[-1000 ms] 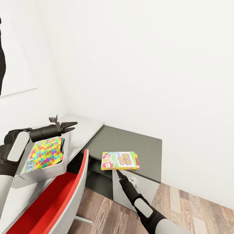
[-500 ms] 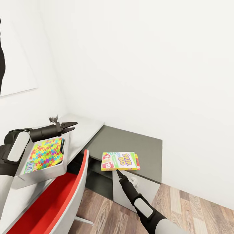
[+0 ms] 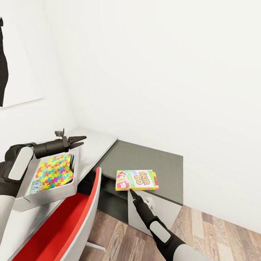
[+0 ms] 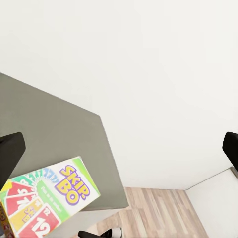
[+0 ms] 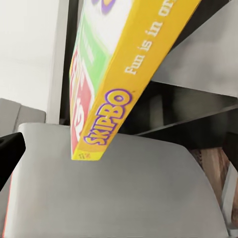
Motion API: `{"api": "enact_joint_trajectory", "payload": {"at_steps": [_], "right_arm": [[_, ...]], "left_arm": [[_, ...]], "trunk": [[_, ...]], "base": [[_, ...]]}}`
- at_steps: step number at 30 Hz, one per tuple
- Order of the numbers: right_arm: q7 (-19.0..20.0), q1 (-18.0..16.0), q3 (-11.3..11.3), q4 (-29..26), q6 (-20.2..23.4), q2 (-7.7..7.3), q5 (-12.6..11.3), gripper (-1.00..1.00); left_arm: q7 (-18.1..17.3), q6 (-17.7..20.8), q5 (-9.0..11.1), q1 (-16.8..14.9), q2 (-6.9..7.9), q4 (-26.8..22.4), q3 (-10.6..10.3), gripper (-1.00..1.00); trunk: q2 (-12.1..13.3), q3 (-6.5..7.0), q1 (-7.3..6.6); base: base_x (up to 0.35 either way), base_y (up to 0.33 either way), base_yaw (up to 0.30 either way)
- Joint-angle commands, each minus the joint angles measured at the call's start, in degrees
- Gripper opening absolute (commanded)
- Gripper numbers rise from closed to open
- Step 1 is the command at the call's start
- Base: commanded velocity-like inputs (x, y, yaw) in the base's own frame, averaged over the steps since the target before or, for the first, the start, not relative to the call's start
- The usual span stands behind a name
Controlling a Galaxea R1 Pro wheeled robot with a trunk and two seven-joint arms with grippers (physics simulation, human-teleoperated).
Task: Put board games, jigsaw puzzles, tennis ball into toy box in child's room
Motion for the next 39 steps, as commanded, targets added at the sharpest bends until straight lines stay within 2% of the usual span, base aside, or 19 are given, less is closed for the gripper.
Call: {"api": "enact_joint_trajectory", "payload": {"at_steps": [1, 39], "right_arm": [[0.18, -0.09, 0.45, 0.13, -0.43, 0.00, -0.44, 1.00], [0.18, -0.10, 0.45, 0.13, -0.43, 0.00, -0.41, 1.00]], "left_arm": [[-0.32, 0.20, -0.21, -0.03, 0.01, 0.00, 0.07, 1.00], [-0.32, 0.20, -0.21, -0.03, 0.01, 0.00, 0.06, 1.00]], "trunk": [[-0.04, -0.06, 0.00], [-0.04, -0.06, 0.00]], "base": [[0.000, 0.062, 0.000], [0.015, 0.012, 0.000]]}}
